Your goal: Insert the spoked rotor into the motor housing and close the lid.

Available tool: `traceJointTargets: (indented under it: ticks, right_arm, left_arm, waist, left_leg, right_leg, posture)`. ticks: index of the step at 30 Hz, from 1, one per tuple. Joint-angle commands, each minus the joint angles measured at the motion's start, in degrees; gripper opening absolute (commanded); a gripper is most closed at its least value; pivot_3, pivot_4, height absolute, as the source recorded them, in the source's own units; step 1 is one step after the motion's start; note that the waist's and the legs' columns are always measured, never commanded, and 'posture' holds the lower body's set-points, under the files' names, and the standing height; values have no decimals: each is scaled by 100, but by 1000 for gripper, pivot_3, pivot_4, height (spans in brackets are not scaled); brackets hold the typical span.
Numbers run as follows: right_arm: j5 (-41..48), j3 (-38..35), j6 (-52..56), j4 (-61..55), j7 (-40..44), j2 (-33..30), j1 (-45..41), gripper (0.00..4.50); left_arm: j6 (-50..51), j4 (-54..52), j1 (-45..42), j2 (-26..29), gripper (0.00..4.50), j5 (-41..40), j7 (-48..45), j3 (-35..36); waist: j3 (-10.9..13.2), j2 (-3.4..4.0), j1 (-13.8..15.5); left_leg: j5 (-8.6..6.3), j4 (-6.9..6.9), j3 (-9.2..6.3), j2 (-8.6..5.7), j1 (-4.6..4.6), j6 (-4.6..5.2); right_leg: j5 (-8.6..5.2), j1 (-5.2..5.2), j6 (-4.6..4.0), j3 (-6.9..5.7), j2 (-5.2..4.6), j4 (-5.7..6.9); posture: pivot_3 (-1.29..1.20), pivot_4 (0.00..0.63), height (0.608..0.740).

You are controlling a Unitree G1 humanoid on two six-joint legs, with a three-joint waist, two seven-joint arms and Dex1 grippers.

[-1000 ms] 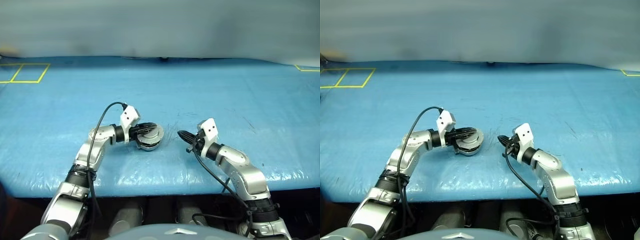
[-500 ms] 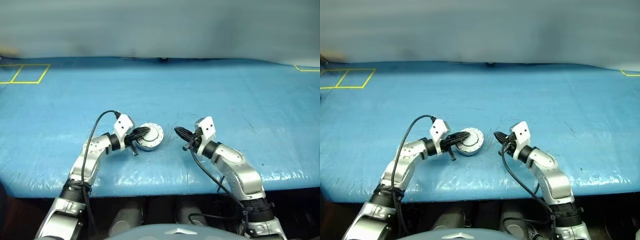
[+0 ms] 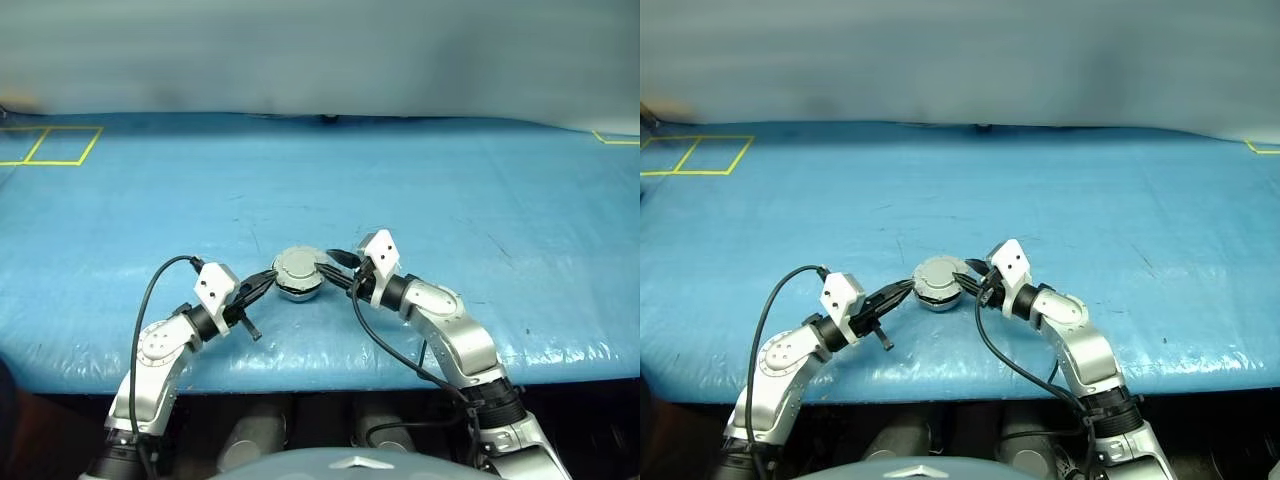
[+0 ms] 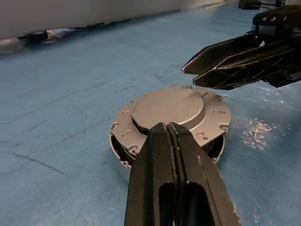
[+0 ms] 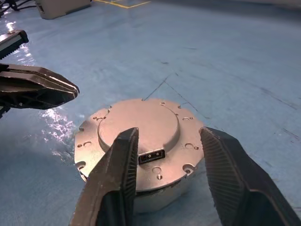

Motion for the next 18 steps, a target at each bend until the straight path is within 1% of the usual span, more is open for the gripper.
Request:
traceJointTargets:
  ticks: [1,4,5,10,18]
  right_arm:
    - [-90,151,-182,33,89,60,-184,3200]
    - [-161,261,-222,110,124,79,-257,4217]
    - [-170,276,-229,122,129,85,-268,4466]
    - [-259,392,-273,355,146,208,-399,4466]
    - [-343,324,-301,708,60,378,-523,4466]
  left_arm:
    - [-515,258,115,-137,0,51,125,100]
    - [-915,507,155,-262,0,71,236,163]
    - [-998,560,159,-285,0,65,259,177]
    - [-1691,1239,82,-358,0,380,561,305]
    - [-1938,1633,-16,-361,0,408,629,258]
  waist:
    - [0,0,2]
    - [0,0,5]
    - [0,0,9]
    - [0,0,6]
    - [0,-1,5]
  left_leg:
    - [0,0,0,0,1,0]
    - [0,-1,-1,0,1,0]
    - [0,0,-2,0,-1,0]
    - [0,0,0,0,3,0]
    - [0,0,-1,-1,2,0]
  right_leg:
    - [1,0,0,-1,0,0]
    - [1,0,-2,-2,0,0]
    - [1,-1,-2,-2,0,0]
    - [1,1,0,-1,0,1]
    - [4,0,-1,-3,1,1]
  posture:
    - [0,150,740]
    - [0,150,740]
    - [0,150,740]
    - [0,150,740]
    - [0,150,740]
